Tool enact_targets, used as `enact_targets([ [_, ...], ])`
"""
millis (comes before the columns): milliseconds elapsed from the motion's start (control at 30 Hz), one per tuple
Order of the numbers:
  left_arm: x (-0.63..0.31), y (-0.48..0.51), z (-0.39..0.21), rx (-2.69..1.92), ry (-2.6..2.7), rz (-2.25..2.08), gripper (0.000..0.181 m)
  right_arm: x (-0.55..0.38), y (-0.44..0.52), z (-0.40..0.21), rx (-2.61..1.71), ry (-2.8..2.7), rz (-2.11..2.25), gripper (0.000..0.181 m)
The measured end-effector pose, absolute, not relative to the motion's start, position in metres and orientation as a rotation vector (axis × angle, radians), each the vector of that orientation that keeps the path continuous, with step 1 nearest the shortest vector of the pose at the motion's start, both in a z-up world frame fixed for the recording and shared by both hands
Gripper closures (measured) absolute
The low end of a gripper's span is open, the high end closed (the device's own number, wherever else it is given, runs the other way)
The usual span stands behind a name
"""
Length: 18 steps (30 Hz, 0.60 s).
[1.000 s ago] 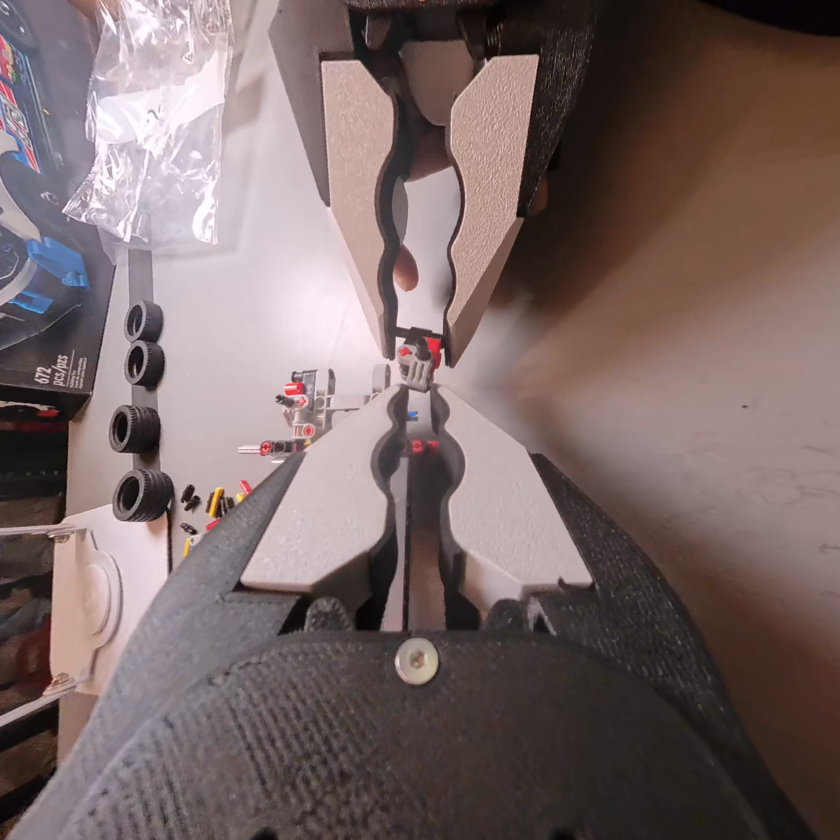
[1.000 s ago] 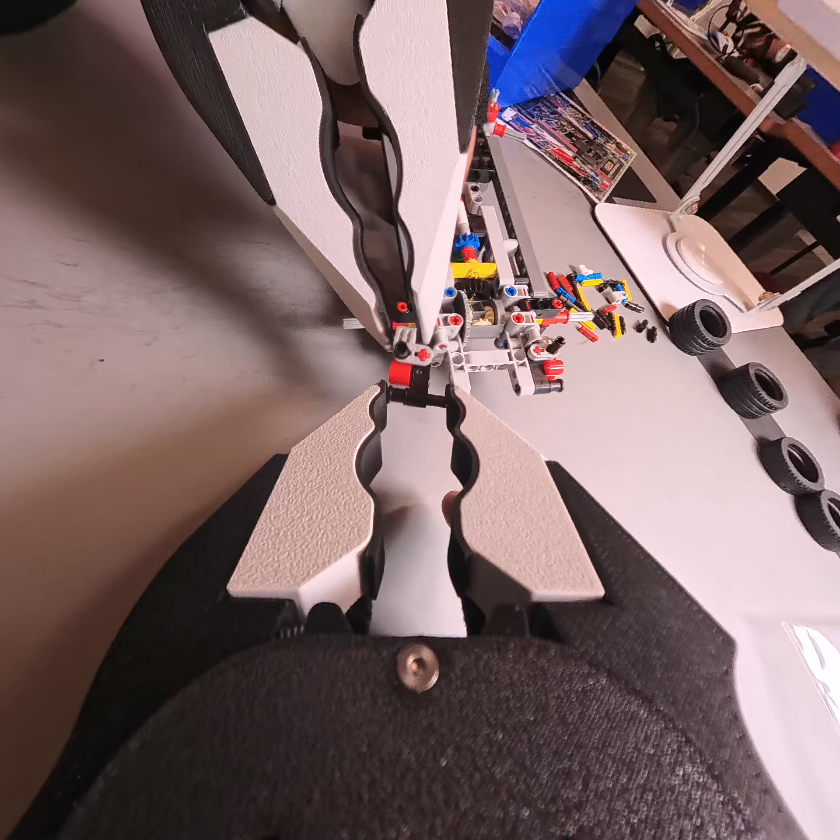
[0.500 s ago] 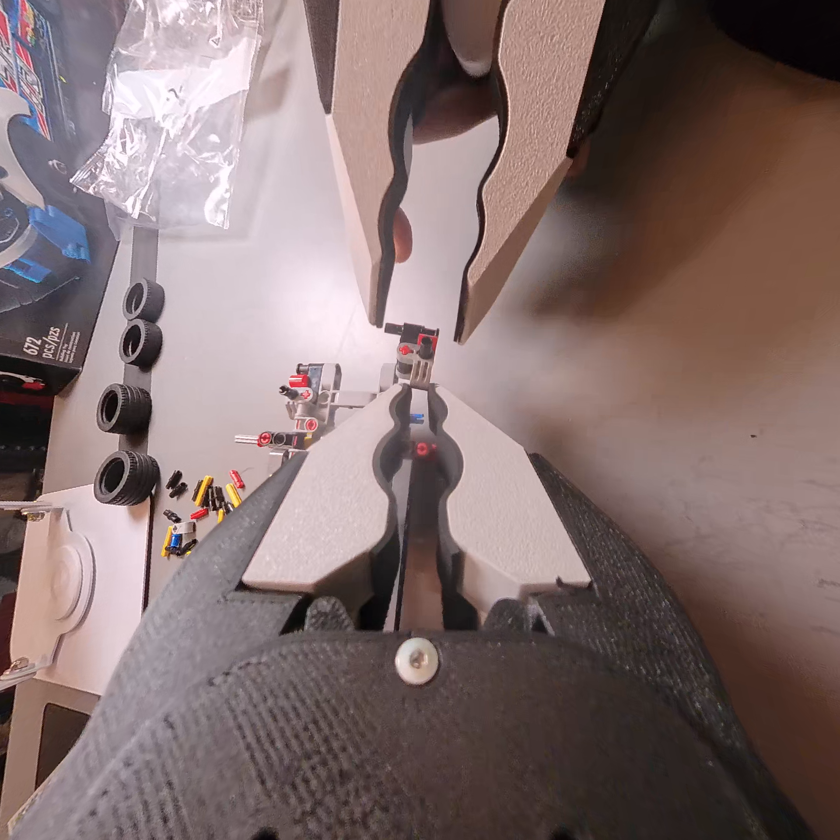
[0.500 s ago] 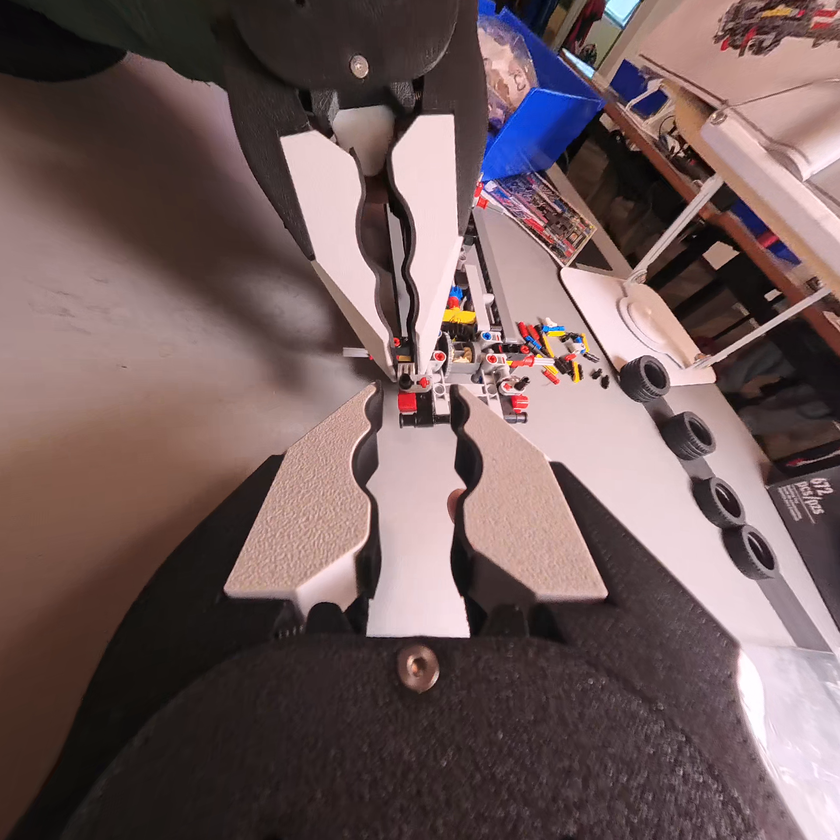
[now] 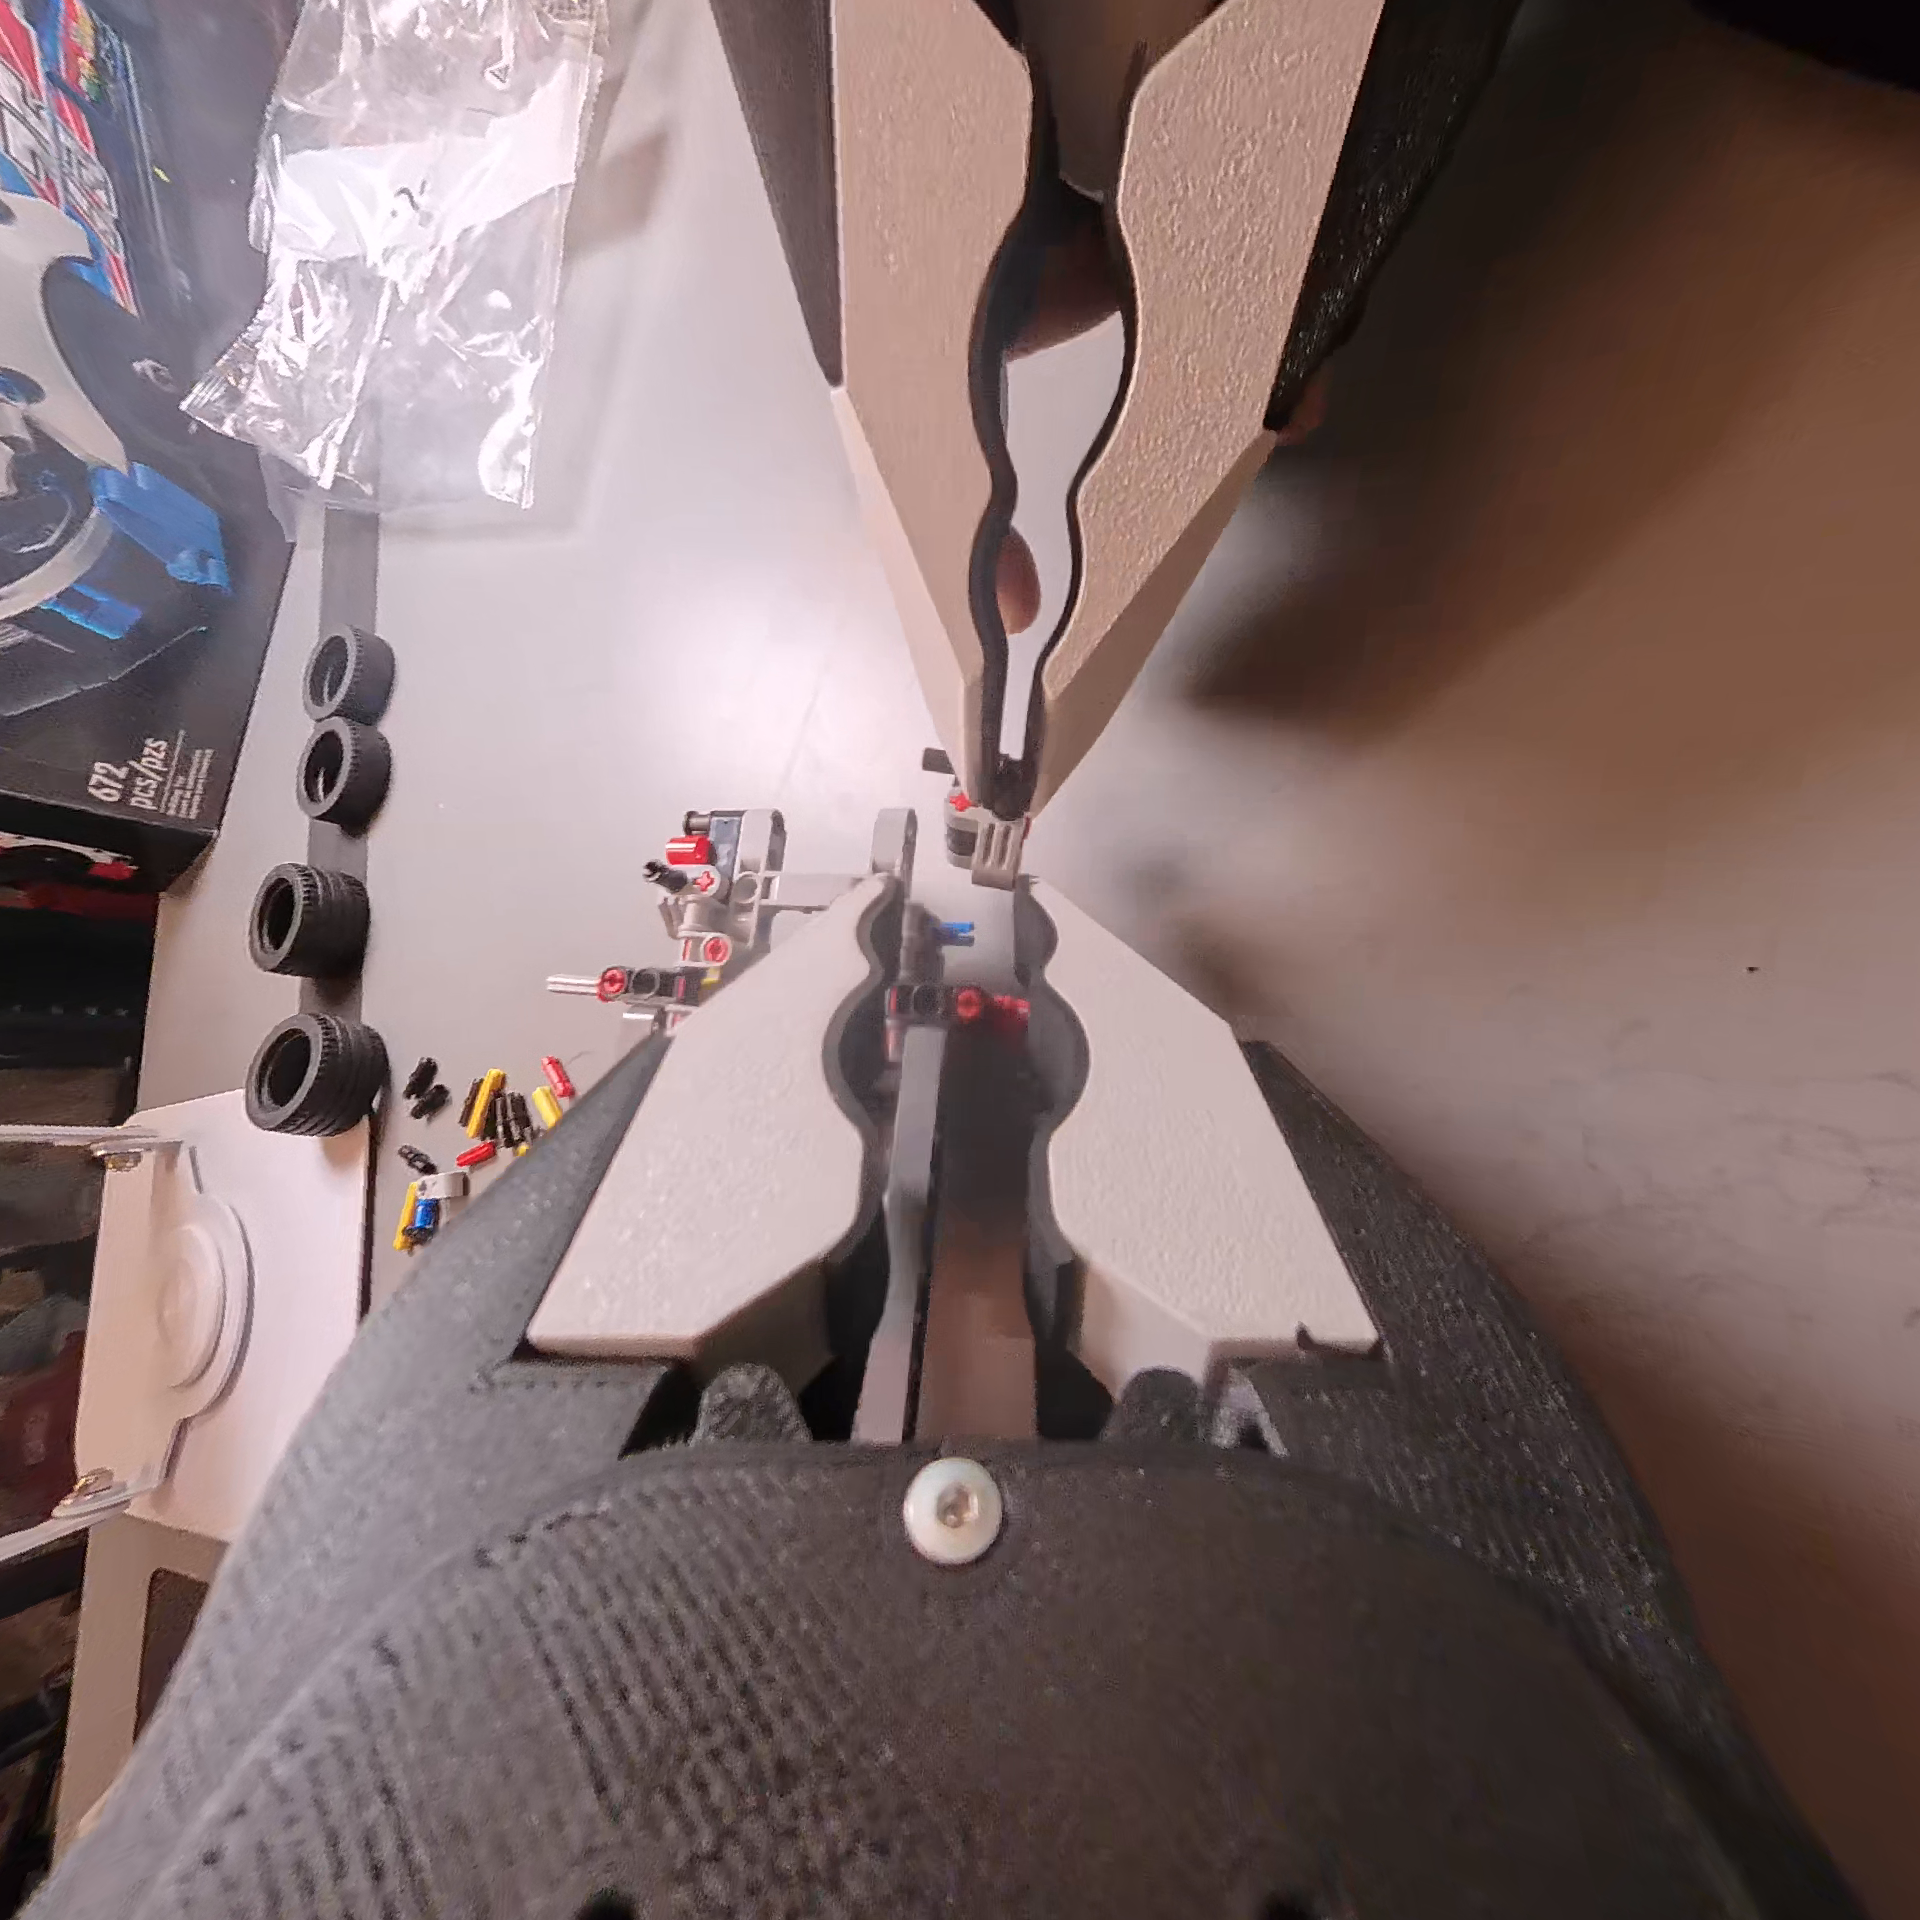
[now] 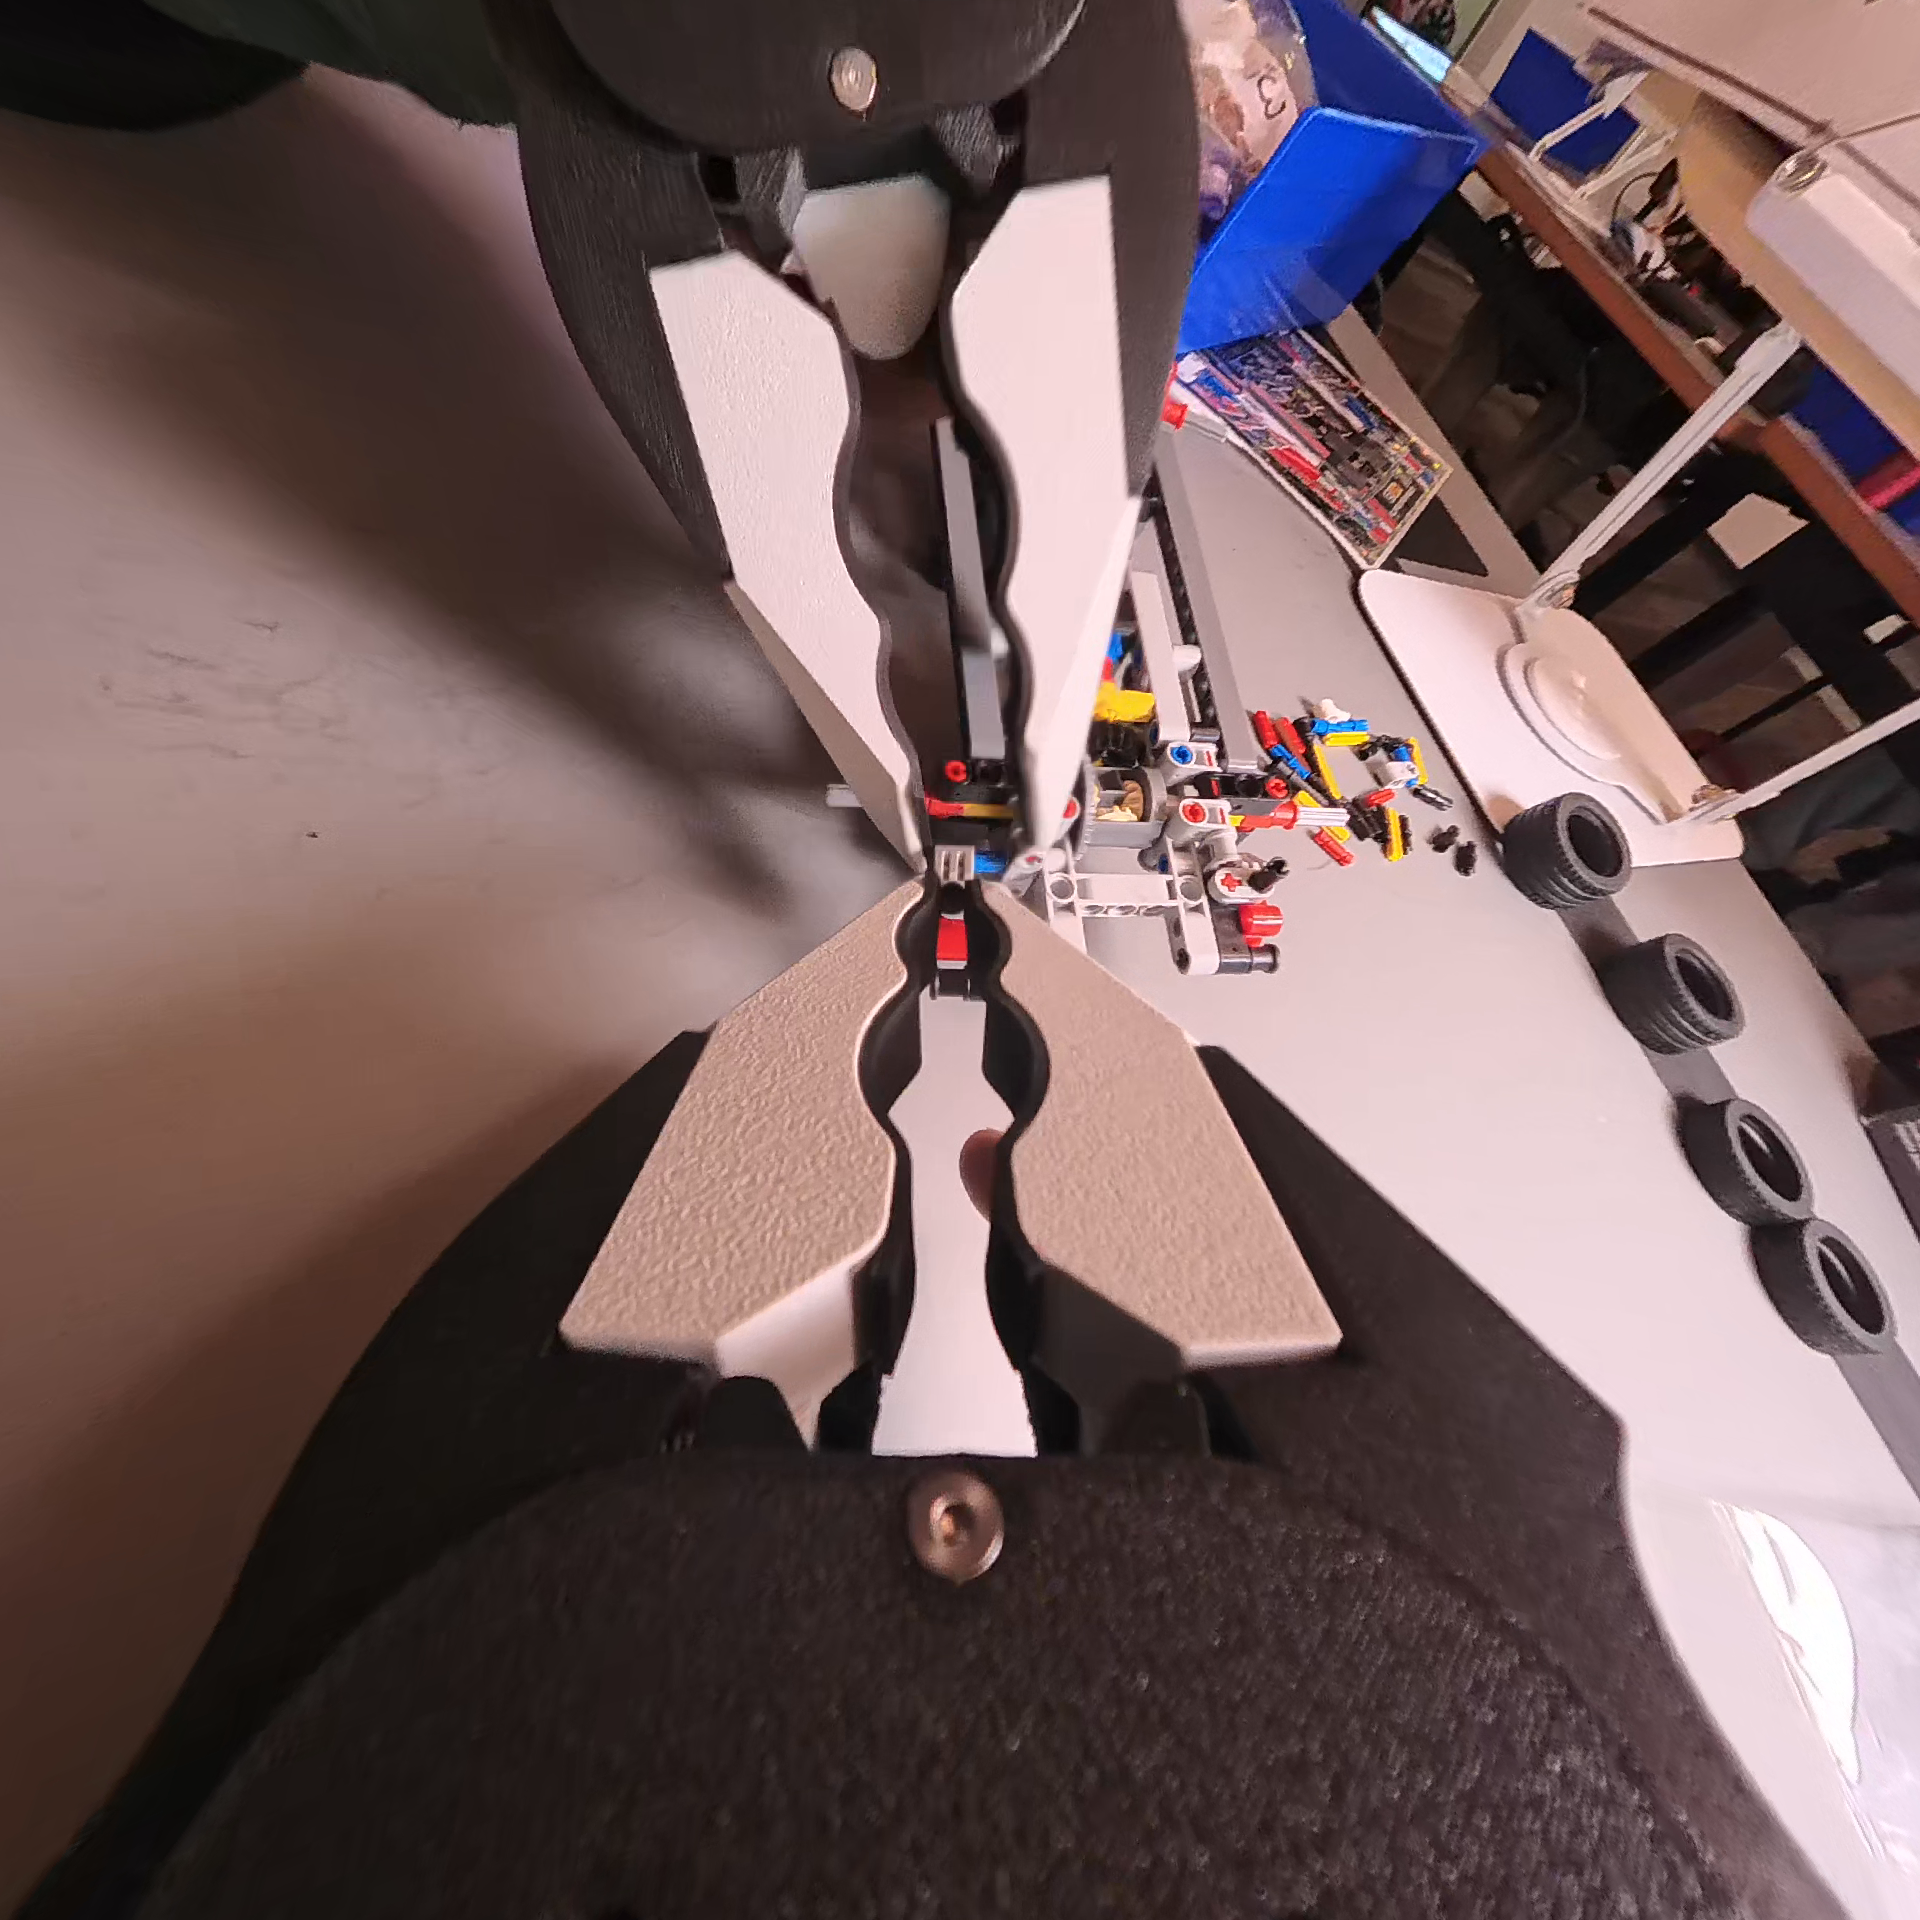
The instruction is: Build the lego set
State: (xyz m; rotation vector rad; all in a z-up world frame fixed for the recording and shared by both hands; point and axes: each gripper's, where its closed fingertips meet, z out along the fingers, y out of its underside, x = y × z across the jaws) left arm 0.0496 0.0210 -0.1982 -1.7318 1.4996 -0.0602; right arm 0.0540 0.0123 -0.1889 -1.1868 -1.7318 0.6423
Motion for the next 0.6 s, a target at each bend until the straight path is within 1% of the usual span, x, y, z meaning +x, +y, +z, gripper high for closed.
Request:
enact_targets([
  [33,0.048,0.021,-0.196,-1.736,1.496,-0.059,0.158,0.053,0.013,-0.192,-1.197,-1.747,0.632,0.181],
  [133,0.04,0.026,-0.193,-1.789,1.505,-0.026,0.146,0.049,0.016,-0.203,-1.223,-1.808,0.566,0.181],
  [367,0.038,0.027,-0.198,-1.846,1.633,0.05,0.145,0.041,0.018,-0.207,-1.263,-1.833,0.528,0.181],
  [600,0.039,0.028,-0.205,-1.88,1.679,0.063,0.148,0.041,0.019,-0.204,-1.294,-1.831,0.558,0.181],
])
